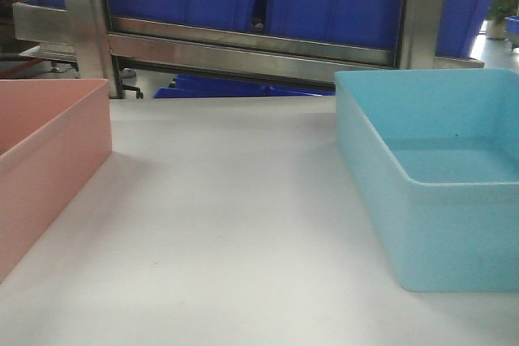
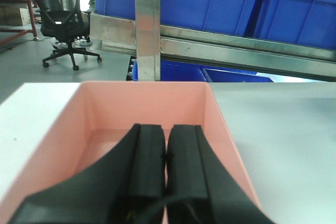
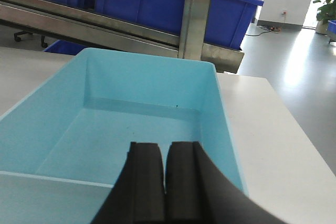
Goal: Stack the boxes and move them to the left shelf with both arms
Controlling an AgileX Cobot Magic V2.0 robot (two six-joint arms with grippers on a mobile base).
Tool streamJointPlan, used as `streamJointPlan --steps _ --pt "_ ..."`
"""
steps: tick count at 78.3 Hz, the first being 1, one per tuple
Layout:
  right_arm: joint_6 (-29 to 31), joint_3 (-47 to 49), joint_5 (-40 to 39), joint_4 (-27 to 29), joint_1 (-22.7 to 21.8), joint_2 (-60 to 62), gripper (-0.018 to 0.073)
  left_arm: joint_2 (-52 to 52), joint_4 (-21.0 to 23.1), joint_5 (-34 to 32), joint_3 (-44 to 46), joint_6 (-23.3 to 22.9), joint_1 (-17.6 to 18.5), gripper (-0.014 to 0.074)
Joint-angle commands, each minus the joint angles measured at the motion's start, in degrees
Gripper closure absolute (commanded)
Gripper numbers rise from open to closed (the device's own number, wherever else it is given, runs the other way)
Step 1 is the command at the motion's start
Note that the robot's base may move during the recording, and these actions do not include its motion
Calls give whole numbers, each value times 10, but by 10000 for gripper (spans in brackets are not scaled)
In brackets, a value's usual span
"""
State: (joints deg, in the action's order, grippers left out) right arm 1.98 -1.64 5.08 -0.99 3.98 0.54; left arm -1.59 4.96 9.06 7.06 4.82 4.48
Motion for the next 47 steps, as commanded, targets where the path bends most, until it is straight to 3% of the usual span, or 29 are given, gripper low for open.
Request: streamJointPlan --steps 1,10,30,47 --pt "4 13 -51 -1 -3 12 510 -42 -15 -35 52 2 0 596" --pt "4 13 -51 -1 -3 12 510 -110 -18 -28 104 2 0 596" --pt "4 13 -51 -1 -3 12 510 -323 -16 79 241 2 0 596" --pt "4 13 -51 -1 -3 12 510 -473 -12 261 367 2 -10 596"
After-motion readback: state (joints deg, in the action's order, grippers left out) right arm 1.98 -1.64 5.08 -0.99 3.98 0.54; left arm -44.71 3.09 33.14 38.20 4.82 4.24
